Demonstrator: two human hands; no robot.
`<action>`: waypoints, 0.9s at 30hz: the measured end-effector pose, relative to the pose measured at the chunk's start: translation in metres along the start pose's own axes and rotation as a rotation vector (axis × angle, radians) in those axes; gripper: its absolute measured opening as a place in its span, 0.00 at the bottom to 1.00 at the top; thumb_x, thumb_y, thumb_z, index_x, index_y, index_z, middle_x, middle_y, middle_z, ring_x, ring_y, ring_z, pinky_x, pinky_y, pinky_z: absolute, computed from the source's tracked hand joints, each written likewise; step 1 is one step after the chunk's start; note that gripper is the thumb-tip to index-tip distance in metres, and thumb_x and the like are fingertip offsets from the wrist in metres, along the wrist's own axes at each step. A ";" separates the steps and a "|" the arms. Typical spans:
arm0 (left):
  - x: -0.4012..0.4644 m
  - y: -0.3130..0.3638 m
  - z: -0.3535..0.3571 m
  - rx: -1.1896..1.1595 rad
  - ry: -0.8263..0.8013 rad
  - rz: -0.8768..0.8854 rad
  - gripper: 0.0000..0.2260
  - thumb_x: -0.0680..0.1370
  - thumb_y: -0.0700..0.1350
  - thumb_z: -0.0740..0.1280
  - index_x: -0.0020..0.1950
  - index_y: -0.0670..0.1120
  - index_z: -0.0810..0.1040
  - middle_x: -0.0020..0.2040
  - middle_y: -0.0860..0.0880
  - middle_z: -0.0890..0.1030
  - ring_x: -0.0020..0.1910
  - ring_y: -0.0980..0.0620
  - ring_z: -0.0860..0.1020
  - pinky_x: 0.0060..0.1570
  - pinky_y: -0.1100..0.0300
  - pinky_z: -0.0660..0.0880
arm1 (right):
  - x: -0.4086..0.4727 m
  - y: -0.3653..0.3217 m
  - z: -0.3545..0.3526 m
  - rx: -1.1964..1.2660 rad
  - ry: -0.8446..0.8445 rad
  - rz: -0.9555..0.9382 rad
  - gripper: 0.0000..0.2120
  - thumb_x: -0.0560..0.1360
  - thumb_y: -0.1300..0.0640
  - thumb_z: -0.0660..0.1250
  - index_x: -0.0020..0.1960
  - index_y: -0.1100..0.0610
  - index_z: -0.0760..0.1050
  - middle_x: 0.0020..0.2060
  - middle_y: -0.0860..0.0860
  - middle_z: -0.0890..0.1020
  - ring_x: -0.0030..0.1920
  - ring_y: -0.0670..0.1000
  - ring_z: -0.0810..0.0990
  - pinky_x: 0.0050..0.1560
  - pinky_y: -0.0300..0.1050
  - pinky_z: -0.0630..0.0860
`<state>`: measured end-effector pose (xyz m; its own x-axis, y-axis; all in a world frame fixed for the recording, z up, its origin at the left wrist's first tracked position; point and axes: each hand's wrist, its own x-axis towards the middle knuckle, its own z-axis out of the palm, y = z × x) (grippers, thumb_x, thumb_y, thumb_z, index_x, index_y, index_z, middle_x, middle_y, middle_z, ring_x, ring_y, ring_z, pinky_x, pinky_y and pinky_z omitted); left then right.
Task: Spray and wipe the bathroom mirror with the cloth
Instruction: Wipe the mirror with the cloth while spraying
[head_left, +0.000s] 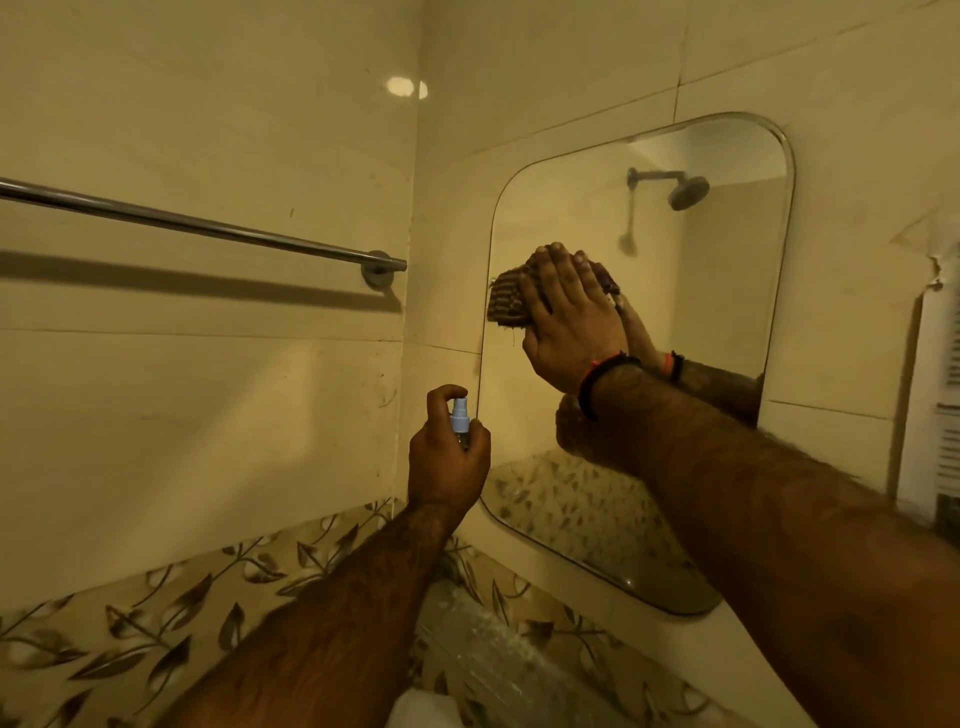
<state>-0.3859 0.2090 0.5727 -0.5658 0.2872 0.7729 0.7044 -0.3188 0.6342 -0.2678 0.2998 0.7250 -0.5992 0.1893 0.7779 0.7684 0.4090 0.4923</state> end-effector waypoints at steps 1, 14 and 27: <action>-0.002 -0.002 -0.001 0.010 0.000 -0.006 0.18 0.77 0.42 0.68 0.61 0.56 0.65 0.38 0.53 0.76 0.32 0.54 0.77 0.28 0.71 0.72 | -0.004 -0.006 0.004 0.000 -0.006 -0.008 0.31 0.78 0.47 0.45 0.79 0.56 0.48 0.78 0.59 0.45 0.77 0.59 0.40 0.76 0.57 0.41; -0.025 -0.035 -0.025 0.089 0.012 -0.083 0.18 0.77 0.42 0.68 0.62 0.53 0.66 0.40 0.46 0.78 0.34 0.50 0.78 0.33 0.58 0.78 | -0.053 -0.075 0.049 0.034 -0.141 -0.141 0.31 0.79 0.47 0.46 0.79 0.57 0.46 0.78 0.59 0.44 0.77 0.59 0.40 0.74 0.56 0.31; -0.052 -0.062 -0.030 0.155 0.010 -0.157 0.17 0.77 0.42 0.67 0.63 0.53 0.67 0.36 0.50 0.76 0.31 0.55 0.76 0.27 0.68 0.71 | -0.118 -0.120 0.081 0.078 -0.284 -0.335 0.29 0.81 0.51 0.46 0.79 0.57 0.44 0.78 0.58 0.42 0.77 0.60 0.39 0.75 0.57 0.36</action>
<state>-0.4134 0.1871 0.4937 -0.6772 0.3133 0.6657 0.6646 -0.1278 0.7362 -0.3078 0.3002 0.5425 -0.8584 0.2680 0.4375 0.5088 0.5537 0.6591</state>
